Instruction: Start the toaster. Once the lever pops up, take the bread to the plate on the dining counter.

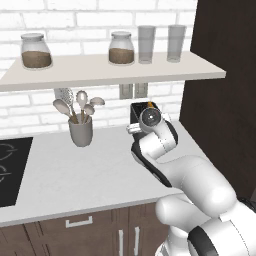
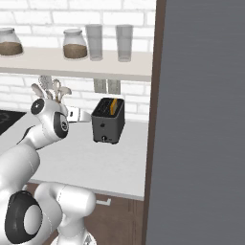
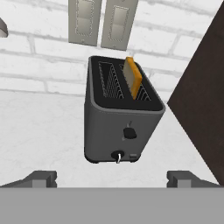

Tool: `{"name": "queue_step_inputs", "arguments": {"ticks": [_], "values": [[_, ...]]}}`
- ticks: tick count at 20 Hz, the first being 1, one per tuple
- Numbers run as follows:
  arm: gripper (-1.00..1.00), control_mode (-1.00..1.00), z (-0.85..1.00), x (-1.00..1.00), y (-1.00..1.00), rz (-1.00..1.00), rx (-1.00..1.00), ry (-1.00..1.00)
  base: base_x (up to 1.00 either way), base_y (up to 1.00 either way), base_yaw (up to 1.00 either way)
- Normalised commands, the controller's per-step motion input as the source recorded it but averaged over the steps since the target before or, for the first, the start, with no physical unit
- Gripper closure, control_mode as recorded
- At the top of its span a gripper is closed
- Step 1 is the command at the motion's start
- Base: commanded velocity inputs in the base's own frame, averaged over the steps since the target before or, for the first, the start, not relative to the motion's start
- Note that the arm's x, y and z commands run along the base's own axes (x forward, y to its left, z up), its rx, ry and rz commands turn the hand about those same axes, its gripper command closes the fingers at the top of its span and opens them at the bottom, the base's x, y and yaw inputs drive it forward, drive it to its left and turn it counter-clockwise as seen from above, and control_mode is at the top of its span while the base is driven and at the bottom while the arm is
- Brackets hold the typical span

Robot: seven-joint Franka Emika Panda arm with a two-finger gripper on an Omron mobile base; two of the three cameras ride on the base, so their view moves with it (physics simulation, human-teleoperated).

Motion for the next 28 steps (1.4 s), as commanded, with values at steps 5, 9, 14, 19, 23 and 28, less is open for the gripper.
{"name": "queue_step_inputs", "arguments": {"ticks": [5,9,14,19,23,28], "values": [[-1.0,-1.0,0.0,0.0,0.0,0.0,0.0,0.0,0.0,0.0,0.0],[-1.0,-1.0,0.0,0.0,0.0,0.0,0.0,0.0,0.0,0.0,0.0],[-1.0,-1.0,0.0,0.0,0.0,0.0,0.0,0.0,0.0,0.0,0.0],[-1.0,-1.0,0.0,0.0,0.0,0.0,0.0,0.0,0.0,0.0,0.0],[-1.0,-1.0,0.0,0.0,0.0,0.0,0.0,0.0,0.0,0.0,0.0],[-1.0,-1.0,0.0,0.0,0.0,0.0,0.0,0.0,0.0,0.0,0.0]]}}
